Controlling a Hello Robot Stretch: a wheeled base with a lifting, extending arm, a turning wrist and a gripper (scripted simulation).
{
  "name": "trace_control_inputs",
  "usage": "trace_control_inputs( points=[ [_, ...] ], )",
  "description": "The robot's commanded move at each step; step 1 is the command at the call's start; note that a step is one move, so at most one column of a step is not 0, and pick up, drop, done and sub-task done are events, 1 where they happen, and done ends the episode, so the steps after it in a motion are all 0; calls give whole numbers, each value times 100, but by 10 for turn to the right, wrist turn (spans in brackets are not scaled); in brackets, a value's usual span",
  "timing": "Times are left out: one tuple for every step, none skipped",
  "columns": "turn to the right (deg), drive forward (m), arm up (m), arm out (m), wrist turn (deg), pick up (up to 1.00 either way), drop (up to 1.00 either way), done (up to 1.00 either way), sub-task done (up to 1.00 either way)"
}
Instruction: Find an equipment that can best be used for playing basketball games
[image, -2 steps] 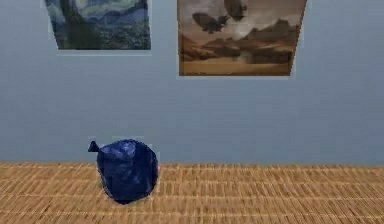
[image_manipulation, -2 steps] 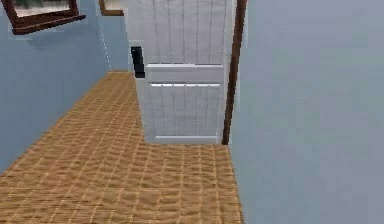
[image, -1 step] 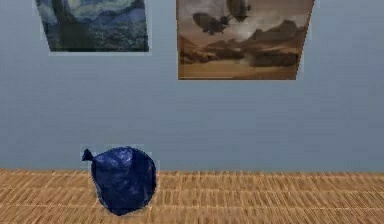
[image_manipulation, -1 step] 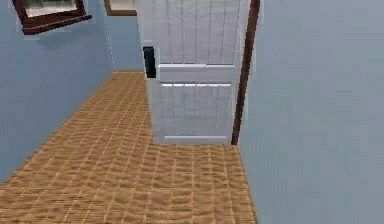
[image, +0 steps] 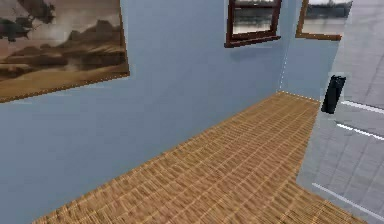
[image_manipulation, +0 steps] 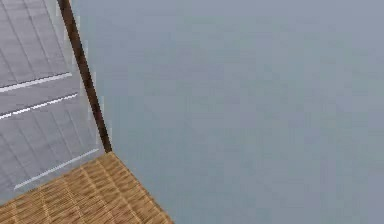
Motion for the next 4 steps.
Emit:
trace_control_inputs(
  points=[
    [120,0,0,0,0,0,0,0,0],
    [0,100,0,0,0,0,0,0,0],
    [0,40,0,0,0,0,0,0,0],
    [330,0,0,0,0,0,0,0,0]
  ],
)
